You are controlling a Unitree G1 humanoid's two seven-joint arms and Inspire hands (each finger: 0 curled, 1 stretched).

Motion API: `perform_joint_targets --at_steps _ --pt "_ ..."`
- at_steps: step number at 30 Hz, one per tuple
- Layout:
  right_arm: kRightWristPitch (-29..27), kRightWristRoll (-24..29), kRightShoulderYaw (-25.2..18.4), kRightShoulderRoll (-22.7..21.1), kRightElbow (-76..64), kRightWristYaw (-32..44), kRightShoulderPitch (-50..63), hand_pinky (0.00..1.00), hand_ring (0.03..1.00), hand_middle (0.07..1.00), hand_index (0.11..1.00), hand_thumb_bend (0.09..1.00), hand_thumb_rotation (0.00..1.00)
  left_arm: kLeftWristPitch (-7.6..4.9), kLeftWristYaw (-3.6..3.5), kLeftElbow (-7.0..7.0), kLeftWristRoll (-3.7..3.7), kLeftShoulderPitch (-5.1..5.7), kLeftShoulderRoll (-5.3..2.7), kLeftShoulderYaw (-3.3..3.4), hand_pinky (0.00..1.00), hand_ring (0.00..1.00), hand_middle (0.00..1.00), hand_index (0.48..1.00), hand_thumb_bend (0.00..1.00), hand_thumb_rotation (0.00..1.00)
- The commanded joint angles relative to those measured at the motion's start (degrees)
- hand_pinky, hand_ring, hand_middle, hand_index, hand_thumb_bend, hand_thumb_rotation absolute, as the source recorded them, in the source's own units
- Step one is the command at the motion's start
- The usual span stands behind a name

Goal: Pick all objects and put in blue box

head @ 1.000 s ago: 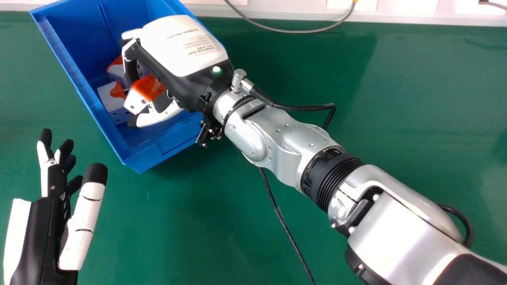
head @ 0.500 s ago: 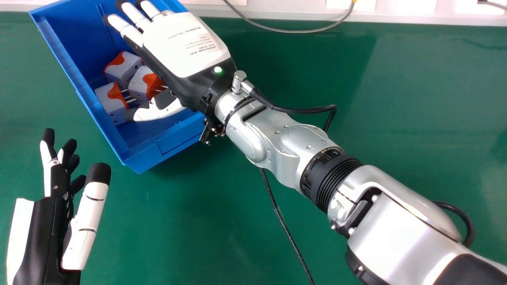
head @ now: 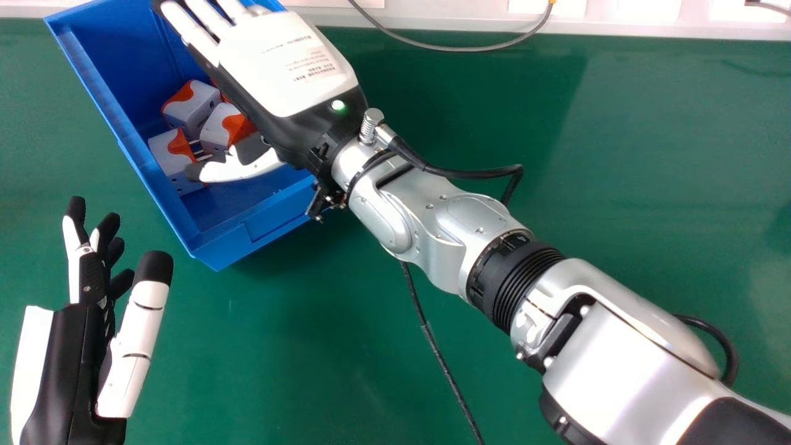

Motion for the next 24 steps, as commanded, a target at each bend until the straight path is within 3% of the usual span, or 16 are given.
perform_joint_targets --at_steps 1,7,10,18,24 --pt "-1.3 -0.5 0.6 1.8 -4.9 -2.0 6.2 0.93 1.0 1.0 1.0 0.403 0.6 -0.82 0.25 -0.37 0.27 -0.02 0.74 0.66 0.93 0.97 0.99 0.997 0.63 0.96" --pt "-5.4 -2.4 -0.5 -10.6 -31.8 -2.7 27.1 0.96 1.0 1.0 1.0 0.389 0.62 -0.44 0.51 -0.37 0.6 -0.21 1.25 1.04 0.92 0.97 0.99 0.996 0.64 0.97" --pt "-8.1 -0.1 -3.2 -16.1 -42.7 -0.8 36.7 0.97 1.0 1.0 1.0 0.383 0.65 -0.36 0.61 0.0 0.51 -0.51 1.45 1.45 0.92 0.97 0.99 0.995 0.64 0.96" --pt "-9.2 11.5 -12.9 -23.7 -63.4 8.7 58.3 0.99 1.0 1.0 1.0 0.367 0.75 -0.23 0.73 1.19 0.47 -1.52 1.84 2.14 0.92 0.97 0.98 0.993 0.64 0.96" --pt "-10.0 16.7 -21.2 -23.3 -65.1 9.4 64.6 0.95 1.0 1.0 1.0 0.348 0.91 0.05 0.75 1.7 0.47 -1.9 1.94 2.27 0.91 0.97 0.98 0.992 0.64 0.96"
